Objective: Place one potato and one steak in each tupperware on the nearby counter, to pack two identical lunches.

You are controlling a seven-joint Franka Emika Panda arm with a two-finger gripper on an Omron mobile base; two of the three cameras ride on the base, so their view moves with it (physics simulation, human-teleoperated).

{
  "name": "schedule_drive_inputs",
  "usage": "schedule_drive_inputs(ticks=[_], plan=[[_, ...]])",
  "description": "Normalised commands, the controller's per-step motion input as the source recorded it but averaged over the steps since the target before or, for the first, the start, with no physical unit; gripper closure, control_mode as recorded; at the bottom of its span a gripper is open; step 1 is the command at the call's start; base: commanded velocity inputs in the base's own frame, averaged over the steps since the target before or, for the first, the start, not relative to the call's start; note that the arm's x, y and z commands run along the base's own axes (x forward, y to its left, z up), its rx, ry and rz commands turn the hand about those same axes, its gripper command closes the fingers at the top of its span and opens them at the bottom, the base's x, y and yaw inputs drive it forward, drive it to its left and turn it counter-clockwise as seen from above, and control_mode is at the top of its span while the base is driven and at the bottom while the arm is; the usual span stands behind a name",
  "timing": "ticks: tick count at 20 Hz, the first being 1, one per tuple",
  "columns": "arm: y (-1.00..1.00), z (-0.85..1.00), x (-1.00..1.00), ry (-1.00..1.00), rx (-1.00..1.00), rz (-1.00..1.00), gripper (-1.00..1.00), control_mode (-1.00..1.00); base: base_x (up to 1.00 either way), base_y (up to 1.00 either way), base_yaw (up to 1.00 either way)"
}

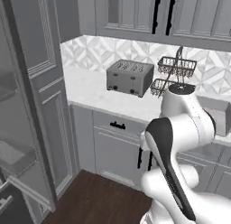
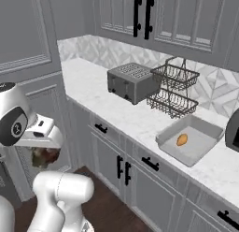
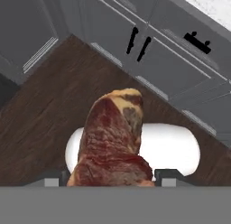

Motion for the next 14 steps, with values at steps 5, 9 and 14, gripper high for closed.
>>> schedule_drive_inputs(ticks=[5, 9, 14], plan=[[0.00, 0.00, 0.00, 0.00, 0.00, 0.00, 1.00, 1.00, 0.08, -0.84, -0.71], [0.00, 0.00, 0.00, 0.00, 0.00, 0.00, 1.00, 1.00, 0.41, -0.64, -0.58], [0.00, 0.00, 0.00, 0.00, 0.00, 0.00, 1.00, 1.00, 0.61, -0.03, -0.28]])
